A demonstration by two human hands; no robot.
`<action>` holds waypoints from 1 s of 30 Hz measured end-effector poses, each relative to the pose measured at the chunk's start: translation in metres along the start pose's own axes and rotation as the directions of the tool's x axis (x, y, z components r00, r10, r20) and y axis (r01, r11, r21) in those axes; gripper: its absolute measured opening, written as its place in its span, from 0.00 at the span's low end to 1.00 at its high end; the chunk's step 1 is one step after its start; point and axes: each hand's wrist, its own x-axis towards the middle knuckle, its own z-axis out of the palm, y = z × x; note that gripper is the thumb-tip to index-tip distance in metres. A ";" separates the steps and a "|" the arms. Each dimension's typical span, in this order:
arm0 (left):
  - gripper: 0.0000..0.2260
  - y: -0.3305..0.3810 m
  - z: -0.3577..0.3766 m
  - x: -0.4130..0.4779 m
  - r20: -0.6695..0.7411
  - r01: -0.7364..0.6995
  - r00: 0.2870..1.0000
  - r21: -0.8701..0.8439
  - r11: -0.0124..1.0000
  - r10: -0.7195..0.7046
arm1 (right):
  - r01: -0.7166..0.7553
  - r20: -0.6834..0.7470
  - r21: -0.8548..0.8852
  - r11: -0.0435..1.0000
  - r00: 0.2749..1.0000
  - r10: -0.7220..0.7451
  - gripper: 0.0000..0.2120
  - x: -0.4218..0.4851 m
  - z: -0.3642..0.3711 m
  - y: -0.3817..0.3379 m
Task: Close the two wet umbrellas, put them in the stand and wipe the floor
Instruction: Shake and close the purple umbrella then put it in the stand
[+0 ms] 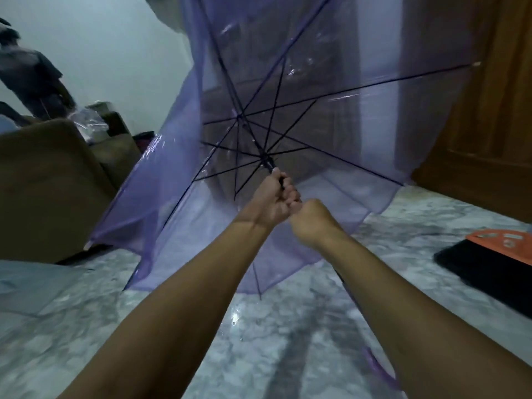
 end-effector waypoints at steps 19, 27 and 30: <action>0.19 0.056 -0.016 0.011 -0.037 -0.264 0.965 -0.119 0.957 0.261 | 0.066 0.138 0.236 0.969 0.985 -0.100 0.17 -0.035 0.003 0.010; 0.18 0.008 0.016 -0.010 -0.056 -0.105 0.993 0.018 0.994 0.105 | 0.044 0.064 0.156 0.987 0.996 -0.055 0.19 -0.003 -0.012 -0.006; 0.18 0.011 0.014 -0.006 -0.126 -0.169 0.978 0.003 0.986 0.168 | 0.033 0.096 0.108 0.994 0.994 -0.044 0.21 -0.004 -0.007 -0.006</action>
